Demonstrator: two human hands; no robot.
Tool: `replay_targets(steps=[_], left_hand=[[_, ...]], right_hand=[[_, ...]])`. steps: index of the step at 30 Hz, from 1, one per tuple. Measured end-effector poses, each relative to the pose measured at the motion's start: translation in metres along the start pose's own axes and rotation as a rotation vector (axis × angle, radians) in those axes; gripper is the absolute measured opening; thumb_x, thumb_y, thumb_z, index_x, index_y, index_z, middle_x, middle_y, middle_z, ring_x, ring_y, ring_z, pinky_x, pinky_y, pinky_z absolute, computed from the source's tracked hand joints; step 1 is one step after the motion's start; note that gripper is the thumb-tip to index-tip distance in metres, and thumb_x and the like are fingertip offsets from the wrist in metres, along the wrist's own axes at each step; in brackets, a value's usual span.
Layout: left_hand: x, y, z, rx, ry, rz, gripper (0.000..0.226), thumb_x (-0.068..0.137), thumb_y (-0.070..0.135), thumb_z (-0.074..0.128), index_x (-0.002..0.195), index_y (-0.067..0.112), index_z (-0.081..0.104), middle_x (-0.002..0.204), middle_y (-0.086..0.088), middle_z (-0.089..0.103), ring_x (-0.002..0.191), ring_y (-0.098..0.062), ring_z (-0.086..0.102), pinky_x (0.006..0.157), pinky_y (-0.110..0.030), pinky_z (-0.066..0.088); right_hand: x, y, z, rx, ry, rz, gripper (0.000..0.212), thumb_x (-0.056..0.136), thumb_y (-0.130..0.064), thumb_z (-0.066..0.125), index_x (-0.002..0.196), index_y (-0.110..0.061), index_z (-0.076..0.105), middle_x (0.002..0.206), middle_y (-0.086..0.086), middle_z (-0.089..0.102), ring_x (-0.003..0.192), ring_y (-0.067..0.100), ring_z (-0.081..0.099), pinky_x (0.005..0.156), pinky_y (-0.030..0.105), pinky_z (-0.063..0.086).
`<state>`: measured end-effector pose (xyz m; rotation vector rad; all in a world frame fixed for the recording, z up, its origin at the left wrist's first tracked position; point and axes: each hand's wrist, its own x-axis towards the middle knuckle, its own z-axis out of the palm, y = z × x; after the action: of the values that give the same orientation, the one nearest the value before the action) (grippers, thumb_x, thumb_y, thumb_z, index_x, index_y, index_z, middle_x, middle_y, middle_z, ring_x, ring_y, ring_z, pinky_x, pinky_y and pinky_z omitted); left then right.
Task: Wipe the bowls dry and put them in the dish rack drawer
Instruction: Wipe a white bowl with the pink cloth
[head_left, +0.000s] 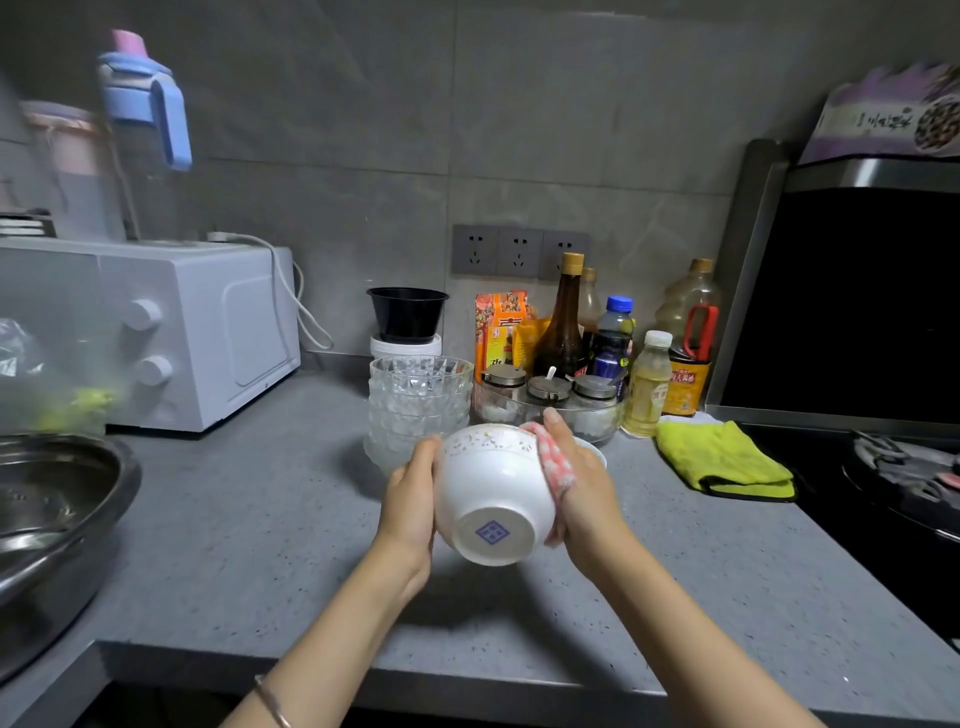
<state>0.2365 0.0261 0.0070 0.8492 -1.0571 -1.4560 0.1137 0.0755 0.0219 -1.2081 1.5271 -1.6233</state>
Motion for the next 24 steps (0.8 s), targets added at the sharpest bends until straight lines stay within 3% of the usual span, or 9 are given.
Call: replay_targets(steps=[2,5,9,12,15,17,19,22,24], left_hand=[[0.001,0.005,0.0,0.122,-0.065,0.075,0.038,0.1,0.03,0.04,0.076,0.013,0.064,0.066,0.004,0.066,0.066,-0.007,0.061,0.059,-0.02,0.045],[0.001,0.015,0.004,0.312,-0.184,0.265,0.051,0.1,0.036,0.037,0.055,0.019,0.055,0.046,0.01,0.054,0.047,0.0,0.049,0.05,-0.017,0.038],[-0.002,0.012,0.01,0.527,-0.118,0.413,0.063,0.096,0.039,0.046,0.037,0.022,0.054,0.036,0.007,0.048,0.037,-0.005,0.044,0.05,-0.026,0.032],[0.002,0.008,0.008,0.399,-0.055,0.373,0.06,0.096,0.035,0.049,0.039,0.016,0.051,0.039,0.003,0.051,0.041,-0.014,0.05,0.051,-0.027,0.035],[0.005,0.008,0.007,0.131,0.048,0.205,0.045,0.096,0.03,0.051,0.055,0.011,0.054,0.045,-0.002,0.055,0.046,-0.022,0.055,0.048,-0.024,0.039],[0.005,0.009,0.008,0.035,0.126,0.114,0.038,0.095,0.027,0.051,0.062,0.01,0.054,0.045,0.001,0.056,0.042,-0.015,0.056,0.04,-0.017,0.04],[0.004,0.01,0.007,-0.008,0.143,0.073,0.035,0.095,0.027,0.05,0.064,0.011,0.056,0.046,0.002,0.059,0.04,-0.011,0.057,0.04,-0.016,0.042],[0.002,0.013,0.008,0.069,0.063,0.101,0.038,0.097,0.027,0.049,0.064,0.014,0.062,0.051,0.004,0.063,0.049,-0.008,0.06,0.047,-0.016,0.045],[0.0,0.014,0.01,0.104,0.026,0.135,0.037,0.098,0.022,0.048,0.066,0.013,0.063,0.05,0.006,0.064,0.05,-0.004,0.06,0.047,-0.013,0.045]], right_hand=[[0.003,-0.007,-0.001,0.013,0.017,-0.005,0.039,0.098,-0.044,0.041,0.078,-0.024,0.068,0.05,-0.009,0.059,0.043,0.009,0.051,0.035,0.016,0.033],[0.006,-0.011,-0.002,0.007,-0.033,-0.192,0.064,0.089,-0.048,0.043,0.067,0.01,0.062,0.054,0.012,0.052,0.055,0.022,0.049,0.046,0.019,0.042],[0.003,-0.01,0.003,-0.037,-0.069,-0.339,0.064,0.085,-0.048,0.044,0.059,0.009,0.054,0.054,0.015,0.052,0.054,0.022,0.049,0.048,0.025,0.036],[-0.003,0.0,0.008,0.078,0.027,-0.381,0.056,0.09,-0.043,0.044,0.059,0.001,0.056,0.054,0.007,0.052,0.053,0.016,0.049,0.049,0.021,0.037],[-0.012,0.017,0.014,0.113,0.018,-0.416,0.035,0.097,-0.046,0.041,0.093,-0.024,0.068,0.091,-0.009,0.071,0.09,0.006,0.064,0.078,0.019,0.049],[-0.018,0.025,0.018,-0.022,0.022,-0.51,0.038,0.094,-0.047,0.035,0.121,-0.032,0.058,0.122,-0.016,0.06,0.119,0.002,0.051,0.1,0.021,0.039],[-0.021,0.03,0.022,-0.256,0.078,-0.65,0.043,0.097,-0.042,0.031,0.135,-0.03,0.048,0.14,-0.013,0.046,0.134,0.007,0.036,0.111,0.029,0.028],[-0.019,0.027,0.022,-0.526,0.122,-0.847,0.046,0.099,-0.043,0.03,0.136,-0.025,0.051,0.145,-0.007,0.043,0.137,0.011,0.033,0.111,0.038,0.028],[-0.014,0.019,0.02,-0.531,0.108,-0.861,0.043,0.096,-0.044,0.036,0.129,-0.026,0.058,0.138,-0.007,0.05,0.13,0.009,0.041,0.107,0.036,0.035]])
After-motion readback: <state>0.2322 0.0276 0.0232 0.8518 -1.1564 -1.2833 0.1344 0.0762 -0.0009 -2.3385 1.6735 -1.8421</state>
